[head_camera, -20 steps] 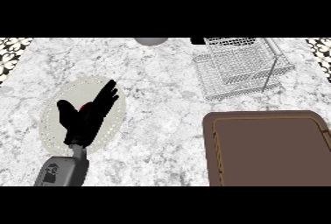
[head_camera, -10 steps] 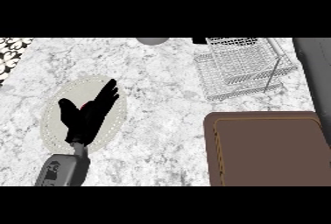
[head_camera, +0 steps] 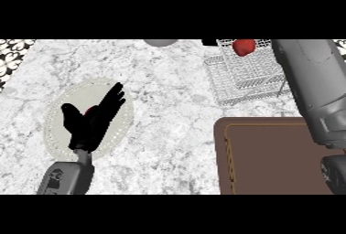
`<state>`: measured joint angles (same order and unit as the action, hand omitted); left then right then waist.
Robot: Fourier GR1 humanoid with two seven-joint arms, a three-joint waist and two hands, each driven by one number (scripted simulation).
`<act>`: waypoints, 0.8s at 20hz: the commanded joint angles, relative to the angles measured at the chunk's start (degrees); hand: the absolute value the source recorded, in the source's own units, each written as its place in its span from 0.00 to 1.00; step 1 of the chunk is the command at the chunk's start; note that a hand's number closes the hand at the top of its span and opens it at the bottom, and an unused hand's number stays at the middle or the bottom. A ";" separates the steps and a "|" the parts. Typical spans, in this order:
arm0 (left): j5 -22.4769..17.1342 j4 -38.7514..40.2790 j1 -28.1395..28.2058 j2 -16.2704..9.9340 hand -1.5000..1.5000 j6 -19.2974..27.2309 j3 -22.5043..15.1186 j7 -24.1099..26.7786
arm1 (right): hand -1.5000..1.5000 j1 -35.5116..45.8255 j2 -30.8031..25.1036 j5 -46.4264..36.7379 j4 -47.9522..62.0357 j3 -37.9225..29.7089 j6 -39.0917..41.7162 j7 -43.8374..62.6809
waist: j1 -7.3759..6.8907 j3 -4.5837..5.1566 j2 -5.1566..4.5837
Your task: Pick the bell pepper from the tray and place it in the tiered basket
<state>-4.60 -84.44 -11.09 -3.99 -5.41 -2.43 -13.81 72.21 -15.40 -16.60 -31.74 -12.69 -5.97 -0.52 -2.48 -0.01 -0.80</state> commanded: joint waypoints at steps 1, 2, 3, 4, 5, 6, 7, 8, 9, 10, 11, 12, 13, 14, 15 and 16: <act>1.09 1.56 -0.81 1.24 0.50 1.61 -0.17 0.41 | 0.00 1.06 -1.32 1.05 2.77 -2.81 -3.25 -7.32 | 0.50 0.00 -0.02; 0.03 2.38 -2.06 -0.45 0.50 0.11 1.50 1.05 | 0.00 3.78 0.12 0.19 3.56 -2.54 -6.42 -4.70 | 0.52 0.03 0.05; 0.03 -1.32 3.30 -0.23 0.50 -0.61 -0.33 0.44 | 0.00 3.07 -0.71 0.42 2.46 -3.26 -8.22 -4.45 | 0.44 0.01 0.34; 0.64 -2.92 0.84 0.82 0.50 1.95 -0.27 -2.30 | 0.00 0.59 0.43 -0.43 1.96 -2.60 -10.65 -4.91 | 1.08 0.00 0.53; 0.27 -2.21 2.18 -0.26 0.50 -0.30 -0.42 -0.20 | 0.00 4.75 -1.55 -0.47 3.74 -4.04 -12.82 -3.18 | 0.23 0.02 0.22; -1.76 -0.37 0.34 -0.97 0.50 -1.34 1.78 0.12 | 0.00 5.16 -2.06 1.47 3.84 -5.91 -12.44 -1.11 | 0.78 0.04 0.26; -0.63 -1.09 2.91 -0.68 0.50 -0.71 0.91 0.87 | 0.00 3.97 -6.04 3.28 3.86 -8.09 -10.09 -0.49 | 1.00 0.01 0.36; 0.49 -2.01 2.03 1.05 0.50 1.16 -0.45 -0.40 | 0.00 2.43 -3.92 4.35 3.19 -9.10 -12.80 -0.30 | 1.47 -0.01 0.56; 0.23 1.16 0.97 -0.58 0.50 0.33 1.55 1.29 | 0.00 1.48 -7.09 5.27 4.13 -10.30 -10.37 -0.49 | 1.76 0.00 0.32; 0.48 -3.12 2.54 0.28 0.50 1.37 -0.20 -2.84 | 0.00 0.13 -7.11 3.65 2.75 -8.86 -12.50 1.79 | 2.16 -0.01 0.90; -0.36 -2.41 1.64 -1.01 0.50 -0.24 0.87 -1.57 | 0.00 -0.76 -9.59 4.40 2.59 -9.33 -9.43 2.49 | 2.45 0.00 0.87; -0.82 -3.73 3.20 -1.28 0.50 -0.50 1.16 -1.01 | 0.00 -2.51 -15.35 5.33 3.24 -10.70 -4.59 0.70 | 2.41 -0.04 0.79; 0.49 -2.06 4.06 0.04 0.50 1.22 0.94 0.65 | 0.00 -4.23 -13.37 4.91 0.87 -9.49 -5.77 1.57 | 2.81 0.01 0.97; -0.48 -2.67 3.25 -0.81 0.50 0.26 1.50 -0.49 | 0.00 -5.49 -16.12 5.46 1.23 -10.17 -3.29 1.60 | 2.85 0.00 0.94; -0.34 -1.88 3.47 -1.17 0.50 0.03 1.64 -0.51 | 0.00 -6.42 -19.10 6.17 1.14 -10.50 0.99 1.33 | 2.98 -0.01 0.91; 0.73 -1.99 1.72 0.43 0.50 1.67 0.67 -0.52 | 0.00 -5.61 -21.59 6.95 1.13 -11.02 3.88 2.96 | 3.06 -0.01 0.90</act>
<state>-4.59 -86.49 -8.52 -4.38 -4.85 -1.46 -14.28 68.86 -29.84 -11.43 -29.92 -22.31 -9.30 0.76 0.02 -0.02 0.00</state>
